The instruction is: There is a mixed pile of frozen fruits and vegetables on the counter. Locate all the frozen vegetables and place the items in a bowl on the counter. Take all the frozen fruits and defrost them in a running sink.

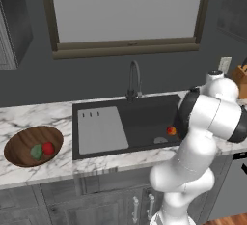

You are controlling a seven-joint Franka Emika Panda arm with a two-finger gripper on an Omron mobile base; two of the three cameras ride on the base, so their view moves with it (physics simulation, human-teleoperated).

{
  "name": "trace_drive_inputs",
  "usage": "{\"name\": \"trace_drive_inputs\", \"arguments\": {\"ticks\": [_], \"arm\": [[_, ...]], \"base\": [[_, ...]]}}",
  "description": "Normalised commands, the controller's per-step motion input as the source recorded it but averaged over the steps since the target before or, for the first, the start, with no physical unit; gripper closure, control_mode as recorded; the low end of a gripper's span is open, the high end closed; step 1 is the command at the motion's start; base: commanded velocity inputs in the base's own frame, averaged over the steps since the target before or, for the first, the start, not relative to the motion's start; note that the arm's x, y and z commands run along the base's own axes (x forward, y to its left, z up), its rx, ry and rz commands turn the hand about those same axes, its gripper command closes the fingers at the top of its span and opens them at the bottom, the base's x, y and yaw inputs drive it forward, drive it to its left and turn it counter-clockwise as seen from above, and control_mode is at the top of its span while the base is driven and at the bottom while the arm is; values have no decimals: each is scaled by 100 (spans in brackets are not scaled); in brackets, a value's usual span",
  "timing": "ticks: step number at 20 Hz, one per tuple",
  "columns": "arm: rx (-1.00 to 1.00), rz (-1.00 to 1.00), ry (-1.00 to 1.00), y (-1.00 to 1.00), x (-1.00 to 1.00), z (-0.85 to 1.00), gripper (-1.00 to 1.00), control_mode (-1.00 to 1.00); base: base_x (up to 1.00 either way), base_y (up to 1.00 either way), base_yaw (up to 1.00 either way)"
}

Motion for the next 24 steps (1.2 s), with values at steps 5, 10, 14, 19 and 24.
{"name": "trace_drive_inputs", "arguments": {"ticks": [5, 10, 14, 19, 24], "arm": [[0, 11, -8, 41, -4, 5, 100, -100], [0, 14, -2, 38, -9, 0, 100, -100], [0, 15, 0, 38, -5, 1, 100, -100], [0, 14, 1, 39, 0, 8, 100, -100], [0, 13, 1, 40, 1, 9, 100, -100]], "base": [[0, 0, 0], [0, 0, 0], [0, 0, 0], [0, 0, 0], [0, 0, 0]]}}
